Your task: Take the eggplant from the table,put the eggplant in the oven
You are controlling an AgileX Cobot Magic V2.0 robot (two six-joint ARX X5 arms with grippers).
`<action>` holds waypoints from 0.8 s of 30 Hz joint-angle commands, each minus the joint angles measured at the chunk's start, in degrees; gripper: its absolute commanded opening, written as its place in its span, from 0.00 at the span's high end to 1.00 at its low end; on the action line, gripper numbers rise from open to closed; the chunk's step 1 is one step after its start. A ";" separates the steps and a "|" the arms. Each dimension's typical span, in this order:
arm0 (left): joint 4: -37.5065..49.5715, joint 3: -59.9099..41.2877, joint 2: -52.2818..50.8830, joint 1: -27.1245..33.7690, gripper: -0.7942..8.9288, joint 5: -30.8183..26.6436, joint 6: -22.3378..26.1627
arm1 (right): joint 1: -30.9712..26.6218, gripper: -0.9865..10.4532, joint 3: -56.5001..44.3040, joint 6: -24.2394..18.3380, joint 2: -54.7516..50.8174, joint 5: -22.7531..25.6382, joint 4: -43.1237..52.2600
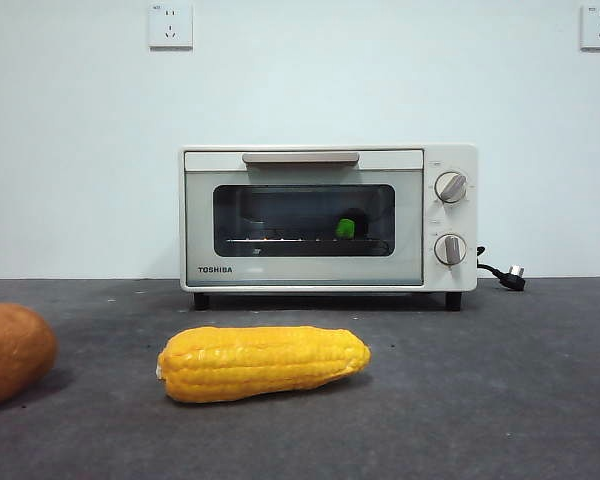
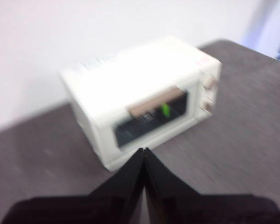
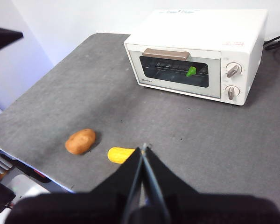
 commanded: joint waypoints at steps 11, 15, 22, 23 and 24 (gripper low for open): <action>6.29 0.15 -13.68 16.79 0.92 2.67 7.04 | 0.07 0.91 -0.35 -0.44 -0.07 0.26 -1.38; 6.10 -0.28 -18.60 20.83 0.92 2.95 9.75 | 0.07 0.91 -0.35 -0.44 -0.07 0.26 -1.38; 6.64 -9.14 -27.43 24.83 0.92 3.06 11.10 | 0.07 0.91 -0.35 -0.44 -0.07 0.26 -1.38; 6.88 -11.61 -28.70 24.98 0.92 3.06 11.10 | 0.07 0.91 -0.35 -0.44 -0.07 0.26 -1.38; 7.08 -13.92 -29.70 25.00 0.92 3.06 11.10 | 0.04 0.91 -0.35 -0.44 -0.07 0.26 -1.38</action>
